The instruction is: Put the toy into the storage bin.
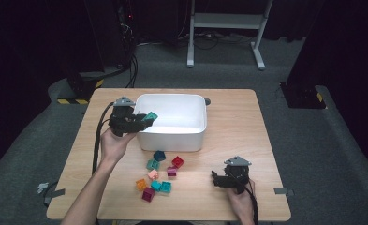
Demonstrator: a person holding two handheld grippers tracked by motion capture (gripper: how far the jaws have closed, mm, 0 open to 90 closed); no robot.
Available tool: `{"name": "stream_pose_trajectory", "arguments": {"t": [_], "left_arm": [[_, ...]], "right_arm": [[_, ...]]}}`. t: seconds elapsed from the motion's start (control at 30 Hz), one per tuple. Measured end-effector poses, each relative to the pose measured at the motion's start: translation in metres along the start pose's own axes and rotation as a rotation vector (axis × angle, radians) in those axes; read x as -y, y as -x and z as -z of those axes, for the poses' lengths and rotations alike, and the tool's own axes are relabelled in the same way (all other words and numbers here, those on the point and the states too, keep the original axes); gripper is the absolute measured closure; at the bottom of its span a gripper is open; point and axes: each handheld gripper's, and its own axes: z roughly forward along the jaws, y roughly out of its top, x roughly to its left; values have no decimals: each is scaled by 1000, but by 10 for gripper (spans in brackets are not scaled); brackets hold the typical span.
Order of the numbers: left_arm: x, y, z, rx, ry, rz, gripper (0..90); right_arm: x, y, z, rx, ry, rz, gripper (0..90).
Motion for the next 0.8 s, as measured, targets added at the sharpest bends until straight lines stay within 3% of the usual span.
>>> {"name": "stream_pose_trajectory", "arguments": {"t": [0.27, 0.8], "left_arm": [[-10, -2, -24, -11, -21, 7, 581], [-9, -8, -45, -24, -57, 18, 574]], "right_arm": [[0, 0, 0, 0, 0, 0, 105], [0, 0, 0, 0, 0, 0, 105]]}}
